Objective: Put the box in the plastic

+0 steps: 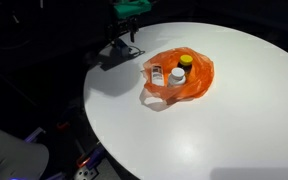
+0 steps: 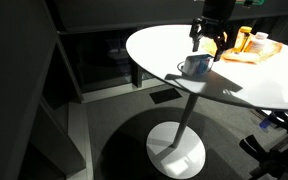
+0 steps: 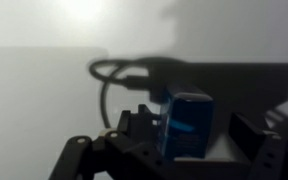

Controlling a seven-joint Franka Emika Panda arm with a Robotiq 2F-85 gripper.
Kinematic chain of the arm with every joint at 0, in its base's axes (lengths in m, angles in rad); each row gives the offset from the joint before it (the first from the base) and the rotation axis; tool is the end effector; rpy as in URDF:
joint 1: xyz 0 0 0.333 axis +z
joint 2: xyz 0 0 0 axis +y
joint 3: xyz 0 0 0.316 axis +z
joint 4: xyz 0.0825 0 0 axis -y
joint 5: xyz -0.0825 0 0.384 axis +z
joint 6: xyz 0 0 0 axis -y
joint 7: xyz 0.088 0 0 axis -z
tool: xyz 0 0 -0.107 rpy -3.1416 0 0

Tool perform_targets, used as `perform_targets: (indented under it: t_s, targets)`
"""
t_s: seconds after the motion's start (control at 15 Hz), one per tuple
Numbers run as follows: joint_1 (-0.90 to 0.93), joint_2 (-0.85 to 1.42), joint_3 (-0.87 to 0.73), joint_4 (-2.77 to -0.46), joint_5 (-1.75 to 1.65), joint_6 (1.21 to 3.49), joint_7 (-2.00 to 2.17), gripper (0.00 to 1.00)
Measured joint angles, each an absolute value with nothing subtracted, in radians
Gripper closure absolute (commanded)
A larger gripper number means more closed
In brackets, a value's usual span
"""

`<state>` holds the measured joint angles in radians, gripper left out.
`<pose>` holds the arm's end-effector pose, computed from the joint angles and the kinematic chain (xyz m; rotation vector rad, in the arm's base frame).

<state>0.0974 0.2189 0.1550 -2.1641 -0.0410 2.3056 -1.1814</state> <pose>0.5356 0.1367 0.2895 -2.3121 -2.0692 0.1002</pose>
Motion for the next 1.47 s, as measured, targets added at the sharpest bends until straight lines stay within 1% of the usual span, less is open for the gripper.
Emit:
perform_targets:
  t_s: [0.07, 0.2, 0.47, 0.8, 1.47]
  targets:
    - [0.098, 0.226, 0.156, -2.164, -0.047, 2.316, -1.181, 0.34]
    - [0.100, 0.238, 0.157, -2.163, -0.062, 2.332, -1.181, 0.53]
    - [0.100, 0.236, 0.156, -2.156, -0.086, 2.335, -1.181, 0.82]
    - [0.076, 0.178, 0.133, -2.153, -0.086, 2.310, -1.174, 0.82]
    - [0.002, -0.007, 0.016, -2.195, -0.173, 2.142, -0.986, 0.82]
